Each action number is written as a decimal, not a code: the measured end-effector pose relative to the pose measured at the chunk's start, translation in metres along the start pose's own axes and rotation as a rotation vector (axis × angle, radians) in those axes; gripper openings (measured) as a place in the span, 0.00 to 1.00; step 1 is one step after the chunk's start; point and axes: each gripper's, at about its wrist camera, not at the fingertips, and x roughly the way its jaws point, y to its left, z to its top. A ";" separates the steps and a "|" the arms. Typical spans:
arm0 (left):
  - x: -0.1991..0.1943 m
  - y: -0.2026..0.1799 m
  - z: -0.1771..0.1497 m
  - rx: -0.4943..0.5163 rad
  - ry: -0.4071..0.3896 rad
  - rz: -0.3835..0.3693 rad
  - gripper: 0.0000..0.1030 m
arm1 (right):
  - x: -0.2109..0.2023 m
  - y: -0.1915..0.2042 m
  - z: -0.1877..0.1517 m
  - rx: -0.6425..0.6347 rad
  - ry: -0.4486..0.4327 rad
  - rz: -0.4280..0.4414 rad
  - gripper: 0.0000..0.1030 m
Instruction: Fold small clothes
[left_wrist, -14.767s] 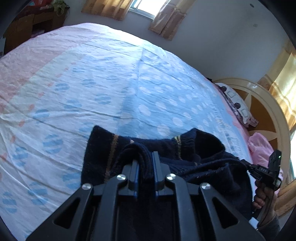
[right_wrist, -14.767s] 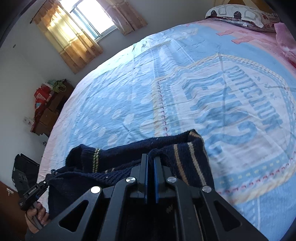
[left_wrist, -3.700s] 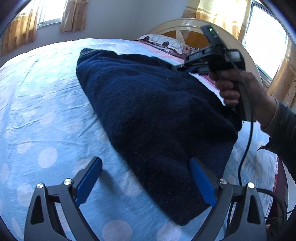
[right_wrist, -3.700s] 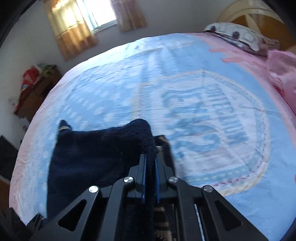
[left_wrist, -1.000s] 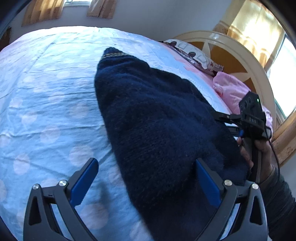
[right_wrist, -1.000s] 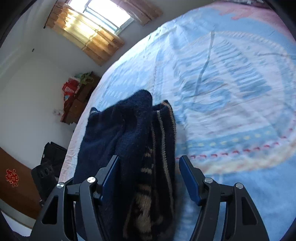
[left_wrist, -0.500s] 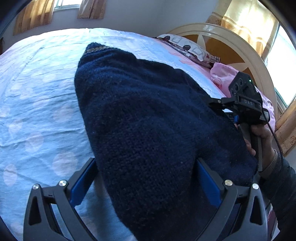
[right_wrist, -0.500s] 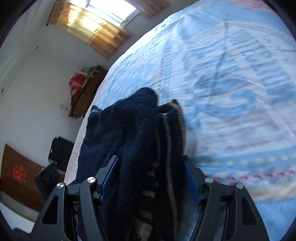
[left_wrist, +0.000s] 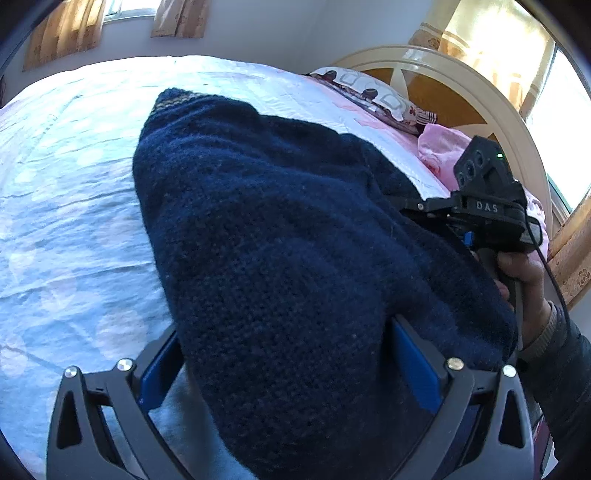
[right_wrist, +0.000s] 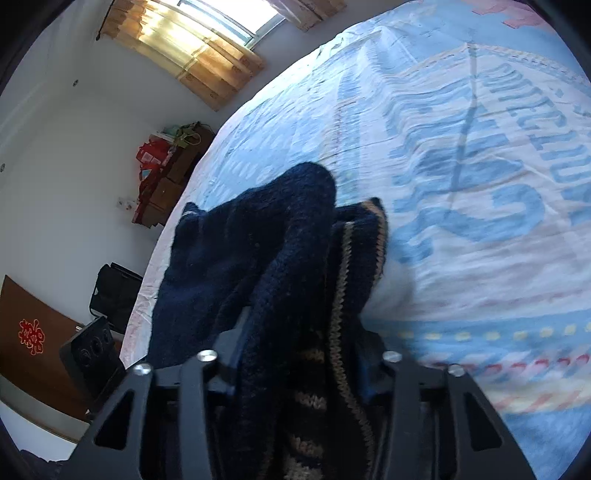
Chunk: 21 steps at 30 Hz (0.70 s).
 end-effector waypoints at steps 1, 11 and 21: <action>0.000 -0.003 0.002 0.005 -0.002 -0.005 0.90 | -0.002 0.006 -0.003 -0.020 -0.017 -0.015 0.39; -0.036 -0.022 0.000 0.061 -0.084 0.040 0.42 | -0.027 0.046 -0.022 -0.084 -0.141 -0.068 0.33; -0.121 -0.015 -0.011 0.096 -0.184 0.072 0.41 | -0.034 0.115 -0.030 -0.149 -0.163 0.009 0.33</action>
